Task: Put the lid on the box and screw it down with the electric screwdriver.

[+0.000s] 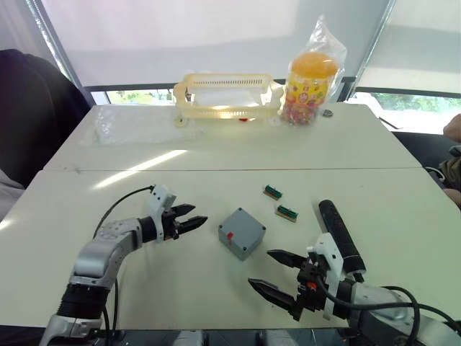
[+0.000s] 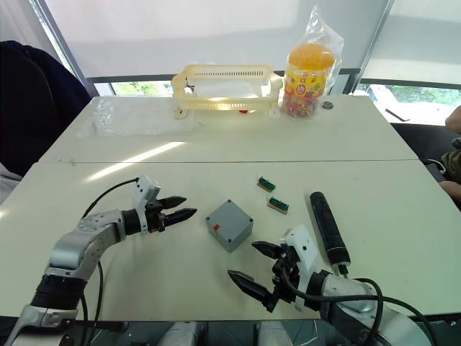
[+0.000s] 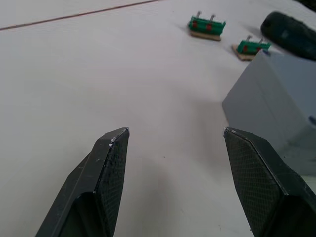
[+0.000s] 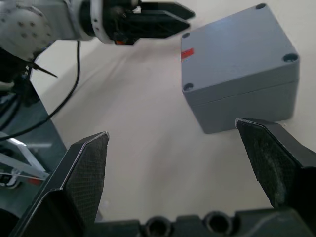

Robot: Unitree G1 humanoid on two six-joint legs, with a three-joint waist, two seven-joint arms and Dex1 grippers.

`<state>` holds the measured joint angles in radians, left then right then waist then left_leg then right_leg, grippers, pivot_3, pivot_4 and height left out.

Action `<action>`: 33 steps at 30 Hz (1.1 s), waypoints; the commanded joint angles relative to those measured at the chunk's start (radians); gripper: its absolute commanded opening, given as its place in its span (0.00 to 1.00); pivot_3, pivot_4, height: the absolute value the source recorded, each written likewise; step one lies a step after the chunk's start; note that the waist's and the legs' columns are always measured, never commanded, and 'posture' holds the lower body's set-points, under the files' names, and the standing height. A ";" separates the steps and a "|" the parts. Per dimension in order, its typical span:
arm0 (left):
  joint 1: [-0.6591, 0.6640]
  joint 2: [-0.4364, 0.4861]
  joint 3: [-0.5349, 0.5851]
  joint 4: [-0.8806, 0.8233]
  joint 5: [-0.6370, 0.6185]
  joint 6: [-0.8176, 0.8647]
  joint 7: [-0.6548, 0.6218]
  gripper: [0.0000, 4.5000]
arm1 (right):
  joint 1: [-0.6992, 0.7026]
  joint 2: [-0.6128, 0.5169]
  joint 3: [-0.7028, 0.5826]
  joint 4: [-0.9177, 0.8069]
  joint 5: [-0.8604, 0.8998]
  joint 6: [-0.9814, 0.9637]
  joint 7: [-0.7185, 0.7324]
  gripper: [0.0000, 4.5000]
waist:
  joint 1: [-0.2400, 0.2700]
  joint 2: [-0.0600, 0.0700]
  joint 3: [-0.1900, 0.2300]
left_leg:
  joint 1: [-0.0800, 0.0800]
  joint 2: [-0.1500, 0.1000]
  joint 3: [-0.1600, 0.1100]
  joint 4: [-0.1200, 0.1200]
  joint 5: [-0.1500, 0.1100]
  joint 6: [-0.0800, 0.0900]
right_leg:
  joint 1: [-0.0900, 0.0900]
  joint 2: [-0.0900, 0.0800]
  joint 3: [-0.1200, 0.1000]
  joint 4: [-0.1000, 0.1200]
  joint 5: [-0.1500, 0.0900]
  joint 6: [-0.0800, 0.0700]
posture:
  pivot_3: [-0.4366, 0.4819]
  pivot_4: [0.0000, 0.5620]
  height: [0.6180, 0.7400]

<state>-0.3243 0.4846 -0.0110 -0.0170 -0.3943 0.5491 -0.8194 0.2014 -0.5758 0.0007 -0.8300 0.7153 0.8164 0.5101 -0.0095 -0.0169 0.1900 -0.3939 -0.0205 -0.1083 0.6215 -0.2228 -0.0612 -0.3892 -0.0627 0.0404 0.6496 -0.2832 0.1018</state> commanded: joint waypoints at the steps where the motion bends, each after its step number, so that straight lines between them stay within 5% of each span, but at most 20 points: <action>1: -0.027 -0.029 -0.016 0.033 0.053 -0.068 0.048 0.69 | -0.028 -0.010 0.042 0.002 -0.002 0.019 -0.007 0.99 | 0.000 0.000 0.000 | 0.000 0.000 0.000 0.000 0.000 0.000 | 0.000 0.000 0.000 0.000 0.000 0.000 | 0.48 0.27 1.00; 33: 0.071 -0.024 -0.135 -0.112 0.061 -0.079 -0.058 0.69 | -0.165 0.004 0.155 0.157 -0.132 -0.047 0.049 0.99 | -0.002 0.000 0.000 | -0.001 -0.001 0.001 -0.002 0.000 0.000 | -0.001 0.000 0.000 -0.001 0.000 0.000 | 0.48 0.27 1.00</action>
<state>-0.2627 0.4609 -0.1261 -0.0723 -0.3089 0.4727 -0.8461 0.0468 -0.5719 0.1575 -0.6549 0.5810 0.7972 0.5433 -0.0115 -0.0168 0.1901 -0.3946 -0.0212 -0.1076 0.6199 -0.2228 -0.0612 -0.3903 -0.0623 0.0403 0.6482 -0.2832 0.1022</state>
